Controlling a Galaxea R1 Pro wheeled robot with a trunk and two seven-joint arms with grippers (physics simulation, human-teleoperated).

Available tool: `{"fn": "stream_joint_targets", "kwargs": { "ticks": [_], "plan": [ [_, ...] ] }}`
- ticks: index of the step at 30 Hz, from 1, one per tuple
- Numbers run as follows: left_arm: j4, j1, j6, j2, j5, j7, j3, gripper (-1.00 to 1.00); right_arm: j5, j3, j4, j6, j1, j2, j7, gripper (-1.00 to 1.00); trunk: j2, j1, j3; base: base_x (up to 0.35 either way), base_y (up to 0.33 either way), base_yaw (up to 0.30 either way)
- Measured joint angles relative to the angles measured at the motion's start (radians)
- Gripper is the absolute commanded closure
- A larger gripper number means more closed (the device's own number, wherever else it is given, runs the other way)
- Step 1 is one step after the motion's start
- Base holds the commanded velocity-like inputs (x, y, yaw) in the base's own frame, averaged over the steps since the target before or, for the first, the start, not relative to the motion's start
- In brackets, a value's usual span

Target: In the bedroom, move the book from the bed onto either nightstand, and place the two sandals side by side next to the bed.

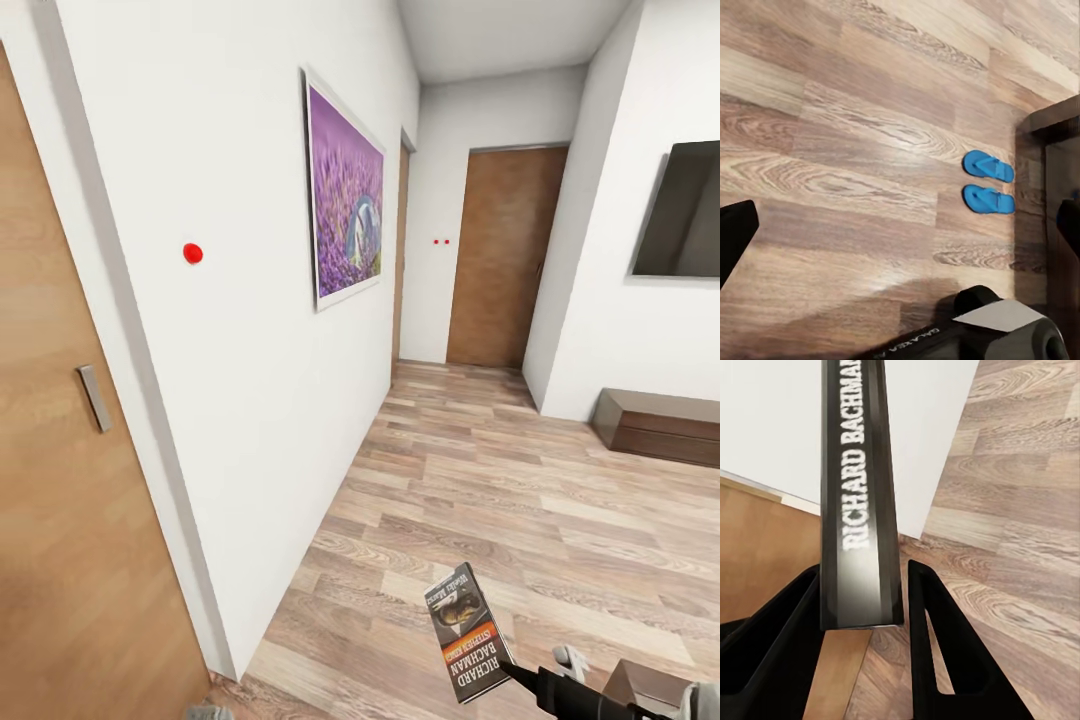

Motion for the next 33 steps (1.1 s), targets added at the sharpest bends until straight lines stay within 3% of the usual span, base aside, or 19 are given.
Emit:
{"fn": "stream_joint_targets", "kwargs": {
  "ticks": [1,2,3,5,7,12,17,21,24,26,29,33],
  "plan": [
    [0.0,0.0,0.0,-0.006,-0.001,0.041,0.0,-1.0,0.0,0.0,0.0,0.0,0.0,0.0,0.0,1.0,0.0,0.0,0.0,0.0,0.0,0.002],
    [0.0,0.0,0.0,-0.017,-0.003,0.148,-0.001,-1.0,0.0,0.0,0.0,0.0,0.0,0.0,0.0,1.0,0.0,0.0,0.0,0.0,0.0,0.001],
    [0.0,0.0,0.0,-0.021,-0.006,0.202,-0.002,-1.0,0.0,0.0,0.0,0.0,0.0,0.0,0.0,1.0,0.0,0.0,0.0,0.0,0.0,0.0],
    [0.0,0.0,0.001,-0.026,-0.025,0.257,-0.002,-1.0,-0.001,0.0,0.0,0.001,0.0,0.0,0.001,1.0,0.0,0.0,0.0,0.0,0.0,0.0],
    [0.0,0.0,0.001,-0.027,-0.057,0.276,-0.003,-1.0,-0.001,0.0,0.0,0.001,0.0,0.0,0.002,1.0,0.0,0.0,0.0,0.0,0.0,0.0],
    [0.002,0.03,-0.002,-0.029,-0.222,0.293,-0.004,-1.0,-0.001,0.0,0.0,0.002,0.0,0.0,0.003,1.0,0.0,0.0,0.0,0.0,0.0,0.0],
    [0.001,0.059,-0.008,-0.028,-0.274,0.295,-0.002,-1.0,-0.001,0.0,0.0,0.002,0.0,0.0,0.003,1.0,0.0,0.0,0.0,0.0,0.0,0.0],
    [0.001,0.066,-0.028,-0.021,-0.284,0.248,-0.002,-1.0,-0.001,0.0,0.0,0.002,0.0,0.0,0.003,1.0,0.0,0.0,0.0,0.0,0.0,0.0],
    [0.0,0.067,-0.031,-0.009,-0.288,0.112,-0.002,-1.0,-0.001,0.0,0.0,0.002,0.0,0.0,0.003,1.0,0.0,0.0,0.0,0.0,0.0,0.0],
    [0.0,0.068,-0.032,0.013,-0.297,0.007,-0.003,-1.0,-0.002,0.0,0.0,0.002,0.0,0.0,0.003,1.0,0.0,0.0,0.0,0.0,0.0,0.0],
    [-0.001,0.068,-0.033,0.025,-0.306,-0.041,-0.002,-1.0,-0.002,0.0,0.0,0.002,0.0,0.0,0.003,1.0,0.0,0.0,0.0,0.0,0.0,0.0],
    [-0.002,0.068,-0.04,0.03,-0.308,-0.057,-0.002,-1.0,-0.002,0.001,0.001,0.002,0.0,0.0,0.003,1.0,0.0,0.0,0.0,0.048,0.0,0.0]
  ]
}}
